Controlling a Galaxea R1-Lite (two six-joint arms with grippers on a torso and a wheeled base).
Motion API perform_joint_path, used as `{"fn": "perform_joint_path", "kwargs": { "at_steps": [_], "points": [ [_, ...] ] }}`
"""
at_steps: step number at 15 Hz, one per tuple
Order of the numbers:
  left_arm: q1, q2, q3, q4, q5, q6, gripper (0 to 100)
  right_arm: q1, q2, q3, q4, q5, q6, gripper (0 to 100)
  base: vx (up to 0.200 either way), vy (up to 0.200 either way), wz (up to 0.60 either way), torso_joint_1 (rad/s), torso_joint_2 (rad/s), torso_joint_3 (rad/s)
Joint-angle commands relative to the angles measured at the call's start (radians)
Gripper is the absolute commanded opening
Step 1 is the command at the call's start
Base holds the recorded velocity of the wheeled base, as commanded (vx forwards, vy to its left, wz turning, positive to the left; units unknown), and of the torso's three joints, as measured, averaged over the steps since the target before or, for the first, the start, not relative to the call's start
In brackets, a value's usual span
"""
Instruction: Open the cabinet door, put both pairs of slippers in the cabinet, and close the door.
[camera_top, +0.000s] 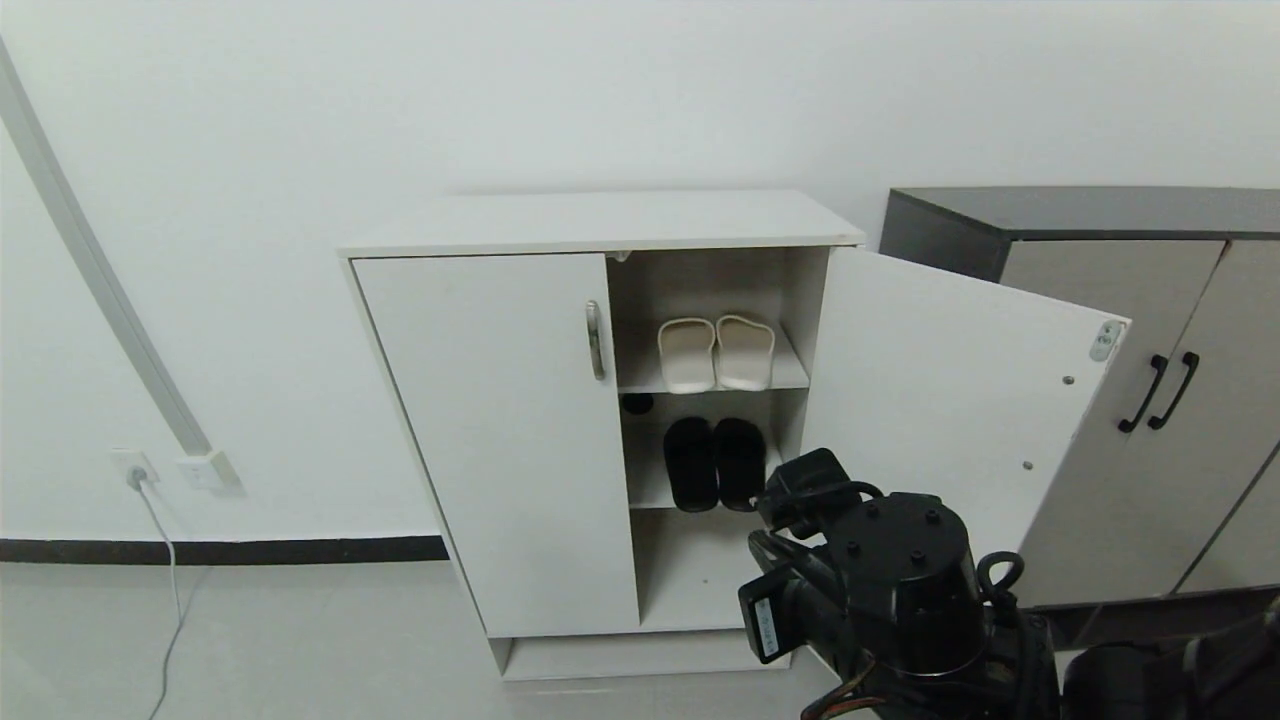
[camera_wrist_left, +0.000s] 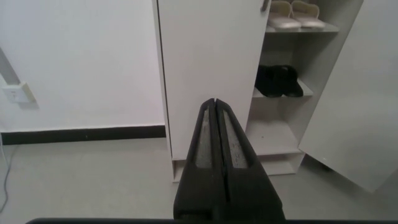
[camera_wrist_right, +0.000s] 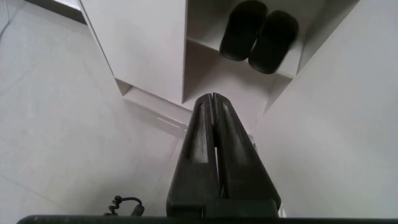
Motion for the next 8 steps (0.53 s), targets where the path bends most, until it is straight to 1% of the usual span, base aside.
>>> {"fn": "perform_joint_path", "kwargs": {
  "at_steps": [1,4,8],
  "points": [
    [0.0,0.0,0.0,0.0,0.0,0.0,0,0.0,0.003,0.001,0.0,0.001,0.0,0,0.0,0.0,0.0,0.115,-0.44,-0.339],
    [0.0,0.0,0.0,0.0,0.0,0.0,0,0.0,0.003,0.001,0.001,-0.001,-0.001,0,0.0,0.0,0.0,0.128,-0.46,-0.336],
    [0.0,0.0,0.0,0.0,0.0,0.0,0,0.0,0.003,0.001,0.001,-0.001,-0.001,0,0.0,0.0,0.0,0.155,-0.48,-0.331]
  ]
}}
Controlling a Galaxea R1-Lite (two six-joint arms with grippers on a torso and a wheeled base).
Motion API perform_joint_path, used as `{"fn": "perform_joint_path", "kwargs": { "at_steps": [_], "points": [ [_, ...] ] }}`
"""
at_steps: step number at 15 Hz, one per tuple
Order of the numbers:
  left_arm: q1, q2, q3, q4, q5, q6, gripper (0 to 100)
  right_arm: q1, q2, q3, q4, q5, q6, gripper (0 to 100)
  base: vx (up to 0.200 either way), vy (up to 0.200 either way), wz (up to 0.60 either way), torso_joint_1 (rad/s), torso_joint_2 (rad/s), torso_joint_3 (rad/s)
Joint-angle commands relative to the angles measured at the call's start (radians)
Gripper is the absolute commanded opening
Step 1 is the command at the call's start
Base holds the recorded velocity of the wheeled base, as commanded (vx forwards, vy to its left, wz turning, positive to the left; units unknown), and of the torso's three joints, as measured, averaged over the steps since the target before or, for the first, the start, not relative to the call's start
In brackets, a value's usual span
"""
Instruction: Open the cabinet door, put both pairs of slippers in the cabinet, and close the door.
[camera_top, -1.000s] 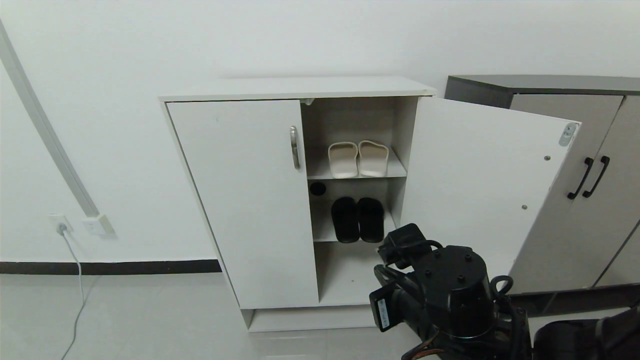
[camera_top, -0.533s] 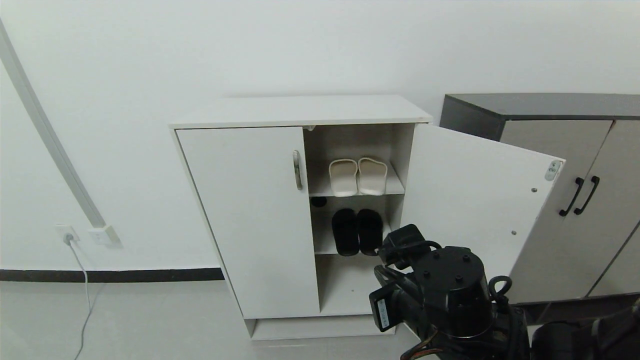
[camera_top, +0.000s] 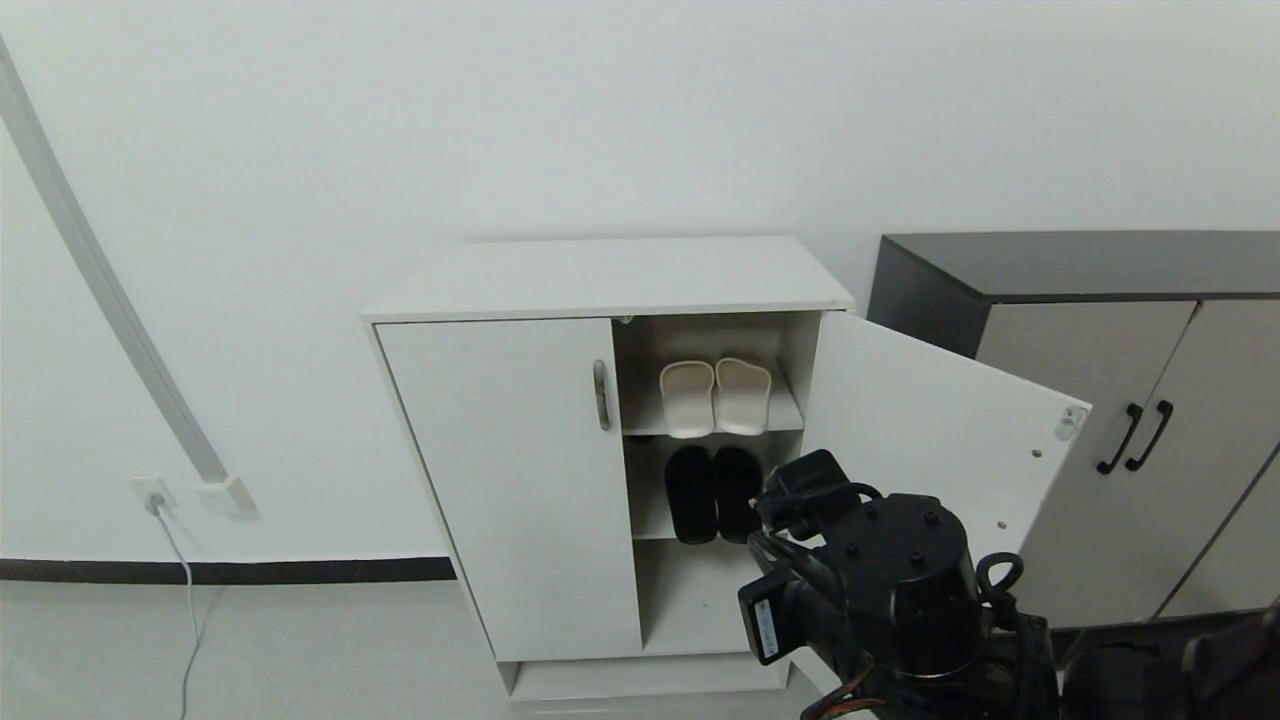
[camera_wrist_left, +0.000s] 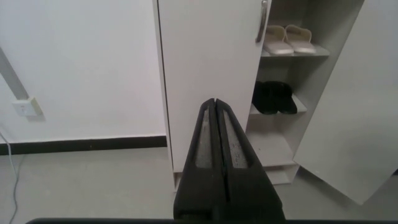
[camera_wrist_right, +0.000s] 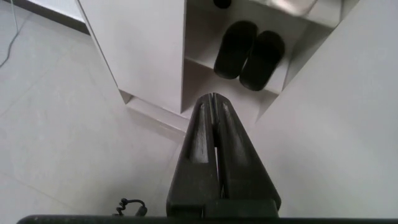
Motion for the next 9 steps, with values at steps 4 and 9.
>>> {"fn": "perform_joint_path", "kwargs": {
  "at_steps": [4,9],
  "points": [
    [0.0,0.0,0.0,0.0,0.0,-0.001,0,0.0,0.002,0.003,-0.001,0.0,0.0,0,0.0,0.0,0.0,0.181,-0.5,-0.317],
    [0.0,0.0,0.0,0.0,0.0,-0.002,0,0.0,-0.001,0.008,-0.001,0.0,0.0,0,0.0,0.0,0.0,0.207,-0.52,-0.316]
  ]
}}
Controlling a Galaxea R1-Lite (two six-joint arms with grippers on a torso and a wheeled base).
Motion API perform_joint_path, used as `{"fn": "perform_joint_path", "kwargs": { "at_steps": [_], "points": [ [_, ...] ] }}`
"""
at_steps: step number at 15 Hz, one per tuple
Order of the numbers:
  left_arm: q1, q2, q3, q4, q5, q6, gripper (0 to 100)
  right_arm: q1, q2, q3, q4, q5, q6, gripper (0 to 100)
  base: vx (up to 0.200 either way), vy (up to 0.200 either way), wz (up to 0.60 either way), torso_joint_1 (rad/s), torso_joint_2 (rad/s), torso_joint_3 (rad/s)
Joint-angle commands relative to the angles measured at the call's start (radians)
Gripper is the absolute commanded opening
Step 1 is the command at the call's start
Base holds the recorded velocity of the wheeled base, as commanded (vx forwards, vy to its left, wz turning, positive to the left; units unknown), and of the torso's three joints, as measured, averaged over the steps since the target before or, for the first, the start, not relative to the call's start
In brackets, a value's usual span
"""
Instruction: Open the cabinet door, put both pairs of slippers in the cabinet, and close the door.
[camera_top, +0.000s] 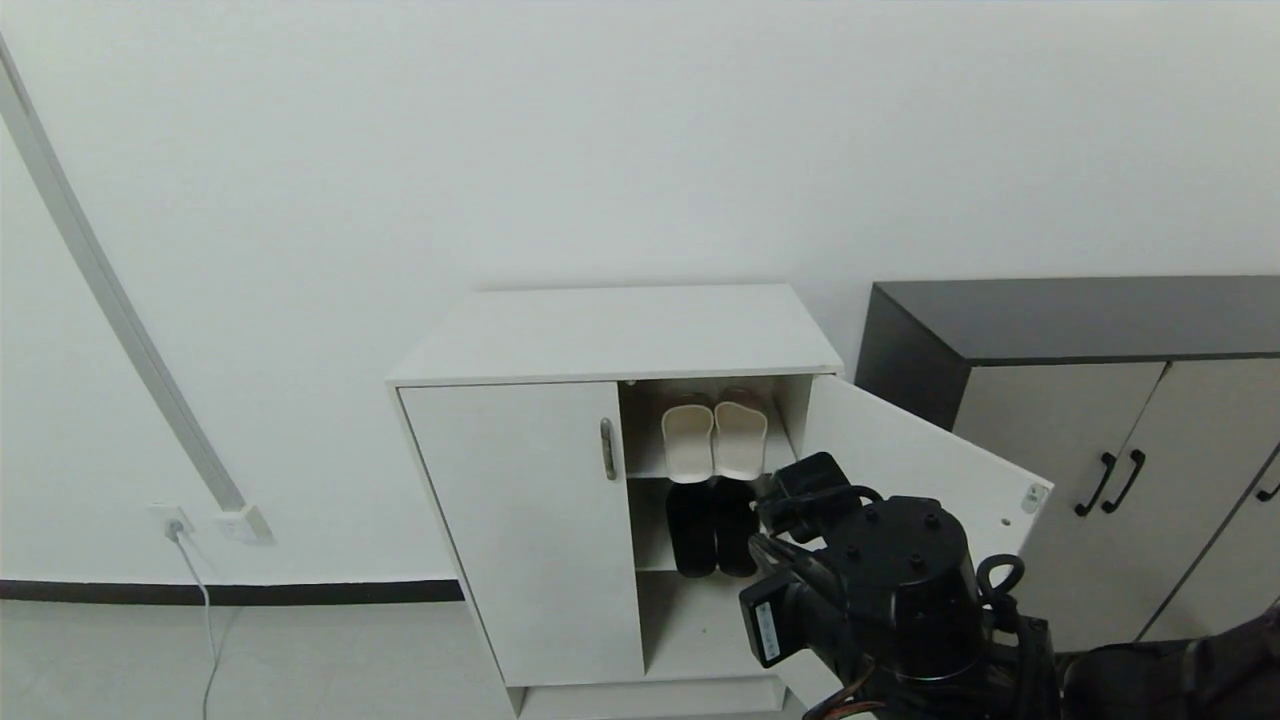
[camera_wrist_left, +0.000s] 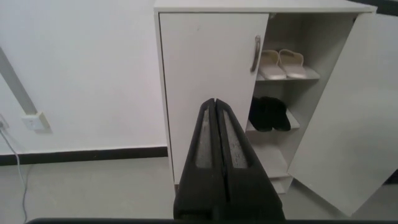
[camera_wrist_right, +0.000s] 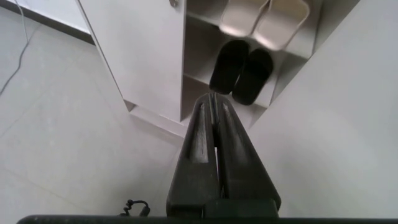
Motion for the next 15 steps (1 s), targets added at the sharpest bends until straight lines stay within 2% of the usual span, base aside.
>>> {"fn": "perform_joint_path", "kwargs": {
  "at_steps": [1,9,12,15],
  "points": [
    [0.0,0.002,0.0,0.0,0.0,0.0,0,0.0,-0.001,0.001,0.0,0.0,0.001,0,0.0,0.0,0.0,0.222,-0.56,-0.32],
    [0.0,0.002,0.0,0.0,0.0,-0.001,0,-0.006,-0.001,0.026,-0.03,0.023,-0.011,0,0.0,0.0,0.0,0.249,-0.57,-0.322],
    [0.0,0.002,0.0,0.0,0.0,-0.001,0,-0.007,-0.003,0.029,-0.028,0.029,-0.011,0,0.0,0.0,0.0,0.068,-0.14,-0.08],
    [0.0,0.002,0.0,0.0,0.0,-0.001,0,-0.007,-0.003,0.029,-0.028,0.034,-0.011,0,0.0,0.0,-0.6,0.012,-0.01,-0.007]
  ]
}}
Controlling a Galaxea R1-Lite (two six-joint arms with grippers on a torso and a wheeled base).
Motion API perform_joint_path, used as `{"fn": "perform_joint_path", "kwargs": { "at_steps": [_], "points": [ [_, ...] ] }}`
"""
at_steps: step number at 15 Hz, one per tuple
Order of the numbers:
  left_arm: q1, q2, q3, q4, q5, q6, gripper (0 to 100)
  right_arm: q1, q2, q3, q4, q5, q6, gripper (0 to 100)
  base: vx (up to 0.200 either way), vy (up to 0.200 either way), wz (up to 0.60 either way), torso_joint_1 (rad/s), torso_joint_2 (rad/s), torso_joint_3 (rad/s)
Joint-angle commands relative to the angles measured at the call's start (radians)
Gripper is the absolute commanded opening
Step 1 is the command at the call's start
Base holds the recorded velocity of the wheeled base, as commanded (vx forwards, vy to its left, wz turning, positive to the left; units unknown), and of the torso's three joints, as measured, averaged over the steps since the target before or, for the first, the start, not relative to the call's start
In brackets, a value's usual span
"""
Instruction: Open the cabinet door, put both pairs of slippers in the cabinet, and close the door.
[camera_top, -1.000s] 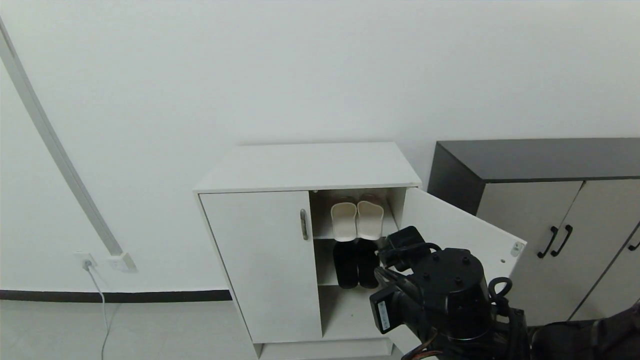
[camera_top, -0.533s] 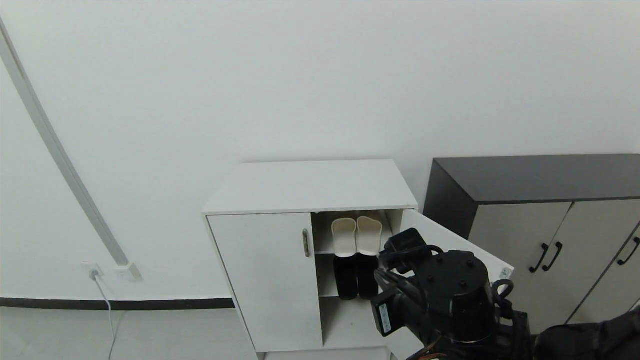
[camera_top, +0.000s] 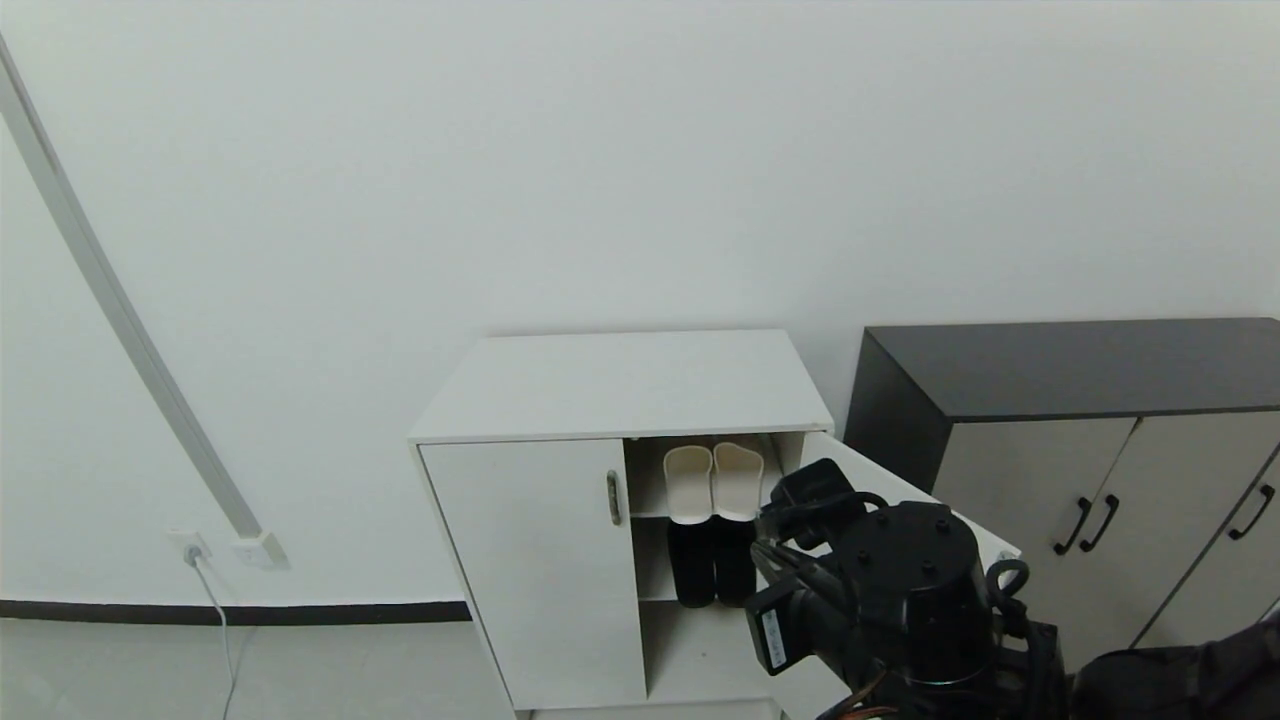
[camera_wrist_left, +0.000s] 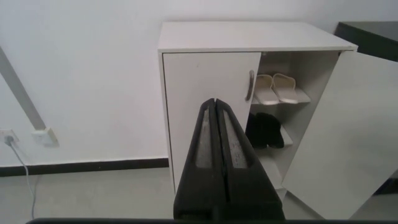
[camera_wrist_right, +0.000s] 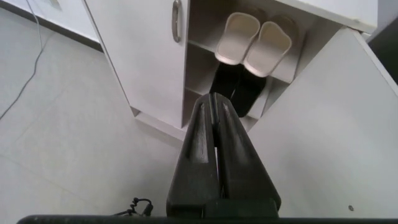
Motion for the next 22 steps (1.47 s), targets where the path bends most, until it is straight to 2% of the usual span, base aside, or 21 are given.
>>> {"fn": "perform_joint_path", "kwargs": {
  "at_steps": [1,4,8,11,13,17,19,22],
  "points": [
    [0.001,0.0,0.0,0.0,0.0,0.0,0,-0.005,0.0,0.0,0.0,-0.001,-0.001,0,0.0,0.0,-0.6,0.012,0.0,0.002],
    [0.001,0.002,0.0,0.0,0.0,0.001,0,-0.028,0.007,-0.001,-0.002,0.0,-0.001,0,0.0,0.0,-0.6,0.006,0.0,-0.001],
    [0.001,0.002,0.0,0.0,-0.002,0.003,0,-0.105,0.036,-0.026,-0.007,0.034,-0.009,0,0.0,0.0,0.0,0.0,0.0,0.0],
    [0.001,0.002,0.0,0.0,-0.002,0.004,0,-0.223,0.112,-0.072,-0.079,0.083,-0.053,0,0.0,0.0,0.0,0.0,0.0,0.0],
    [0.001,0.0,0.0,0.0,-0.002,0.004,0,-0.251,0.112,-0.092,-0.077,0.105,-0.053,0,0.0,0.0,0.0,0.0,0.0,0.0],
    [0.001,0.0,0.0,0.0,-0.002,0.006,0,-0.321,0.162,-0.19,-0.066,0.112,-0.053,0,-0.15,0.0,0.0,0.002,0.0,0.002],
    [0.001,0.0,0.0,0.0,-0.002,0.006,0,-0.37,0.192,-0.27,-0.002,0.152,-0.053,0,0.0,0.0,0.0,0.0,0.0,0.0],
    [0.001,0.0,0.0,0.0,-0.002,0.006,0,-0.444,0.234,-0.429,0.176,0.223,-0.03,0,0.0,0.0,0.0,0.0,0.0,0.0]
  ]
}}
